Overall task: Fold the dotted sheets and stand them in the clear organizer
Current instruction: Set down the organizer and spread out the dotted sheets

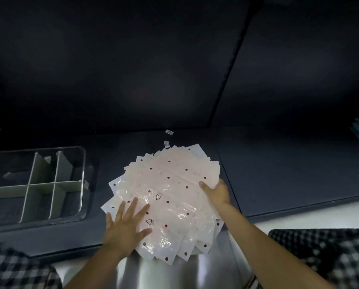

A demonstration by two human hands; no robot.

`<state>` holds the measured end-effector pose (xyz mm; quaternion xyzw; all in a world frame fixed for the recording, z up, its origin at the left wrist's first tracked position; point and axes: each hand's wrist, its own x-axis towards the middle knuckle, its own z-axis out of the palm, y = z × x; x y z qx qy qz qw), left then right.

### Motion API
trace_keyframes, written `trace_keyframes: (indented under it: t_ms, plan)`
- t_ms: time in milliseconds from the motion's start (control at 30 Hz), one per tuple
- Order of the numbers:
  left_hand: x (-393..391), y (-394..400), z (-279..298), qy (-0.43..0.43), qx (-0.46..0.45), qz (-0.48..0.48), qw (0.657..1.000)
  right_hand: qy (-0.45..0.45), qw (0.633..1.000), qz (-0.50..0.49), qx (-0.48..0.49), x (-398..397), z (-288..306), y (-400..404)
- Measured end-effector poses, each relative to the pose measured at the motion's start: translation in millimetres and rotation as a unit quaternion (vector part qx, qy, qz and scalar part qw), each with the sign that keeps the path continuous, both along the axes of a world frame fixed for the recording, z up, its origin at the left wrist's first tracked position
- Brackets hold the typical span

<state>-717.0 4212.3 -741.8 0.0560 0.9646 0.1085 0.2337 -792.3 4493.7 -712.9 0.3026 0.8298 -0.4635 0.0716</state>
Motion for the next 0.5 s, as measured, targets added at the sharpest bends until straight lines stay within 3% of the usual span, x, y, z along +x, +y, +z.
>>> trace_keyframes:
  t_ms: [133,233,333,500]
  plan:
    - [1,7,-2,0.017,-0.006,0.025,1.000,-0.033,0.992,-0.033,-0.118,-14,9,-4]
    - [0,15,-6,0.029,0.000,0.049,0.998,-0.063,0.990,0.022,-0.128,-19,14,-5]
    - [0,23,-7,0.025,-0.007,0.063,0.998,-0.037,0.989,0.072,-0.124,-17,18,-7]
    - [-1,44,3,-0.007,0.028,0.080,0.996,-0.021,0.970,0.096,-0.223,-6,26,-3]
